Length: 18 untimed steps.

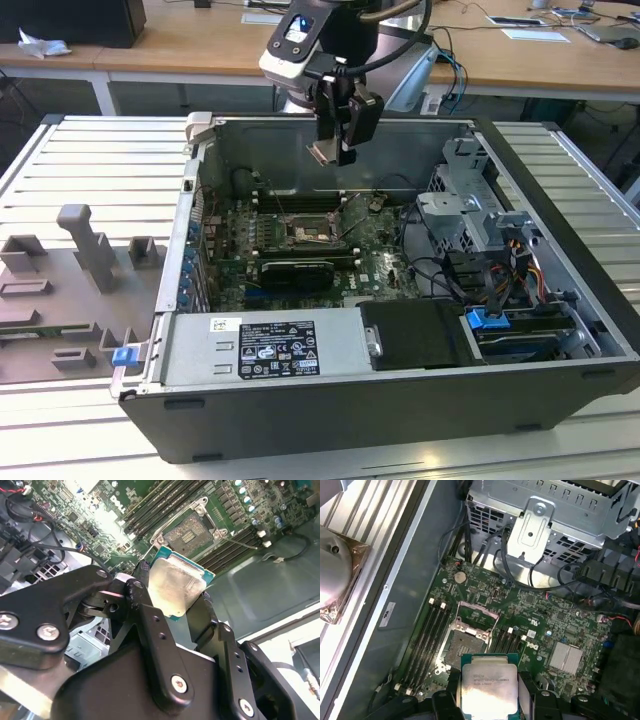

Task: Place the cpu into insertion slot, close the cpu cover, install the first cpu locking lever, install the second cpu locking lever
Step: 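Place the cpu into insertion slot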

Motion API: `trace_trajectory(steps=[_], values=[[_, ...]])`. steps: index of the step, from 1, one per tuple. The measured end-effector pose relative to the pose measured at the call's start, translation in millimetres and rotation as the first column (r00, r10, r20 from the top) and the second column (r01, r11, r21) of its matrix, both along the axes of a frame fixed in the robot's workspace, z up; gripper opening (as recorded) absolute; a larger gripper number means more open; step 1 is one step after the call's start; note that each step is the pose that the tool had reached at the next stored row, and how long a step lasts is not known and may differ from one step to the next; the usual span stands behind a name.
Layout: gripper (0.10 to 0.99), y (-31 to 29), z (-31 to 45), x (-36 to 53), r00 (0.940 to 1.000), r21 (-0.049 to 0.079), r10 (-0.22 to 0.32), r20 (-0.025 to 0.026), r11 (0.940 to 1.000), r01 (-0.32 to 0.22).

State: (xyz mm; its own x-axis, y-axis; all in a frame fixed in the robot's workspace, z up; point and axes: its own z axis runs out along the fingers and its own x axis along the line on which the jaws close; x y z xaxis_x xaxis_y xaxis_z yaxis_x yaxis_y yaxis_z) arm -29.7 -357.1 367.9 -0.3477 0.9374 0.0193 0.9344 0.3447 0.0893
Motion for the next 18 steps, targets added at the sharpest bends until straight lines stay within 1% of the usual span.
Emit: trace_trajectory(steps=[4, 7, 9, 15, 18], values=[[0.541, 0.0, -0.4, 0.0, 0.9993, 0.000, -0.037, 0.0000, 0.9993, 0.037], [0.541, 0.0, -0.8, 0.0, 0.9977, 0.000, -0.068, 0.0000, 0.9977, 0.068], [0.541, 0.0, -1.1, 0.0, 0.9957, 0.000, -0.093, 0.0000, 0.9957, 0.093], [0.541, 0.0, -1.6, 0.0, 0.9905, 0.000, -0.138, 0.0000, 0.9905, 0.138], [0.541, 0.0, -1.8, 0.0, 0.9864, 0.000, -0.164, 0.0000, 0.9864, 0.164]])
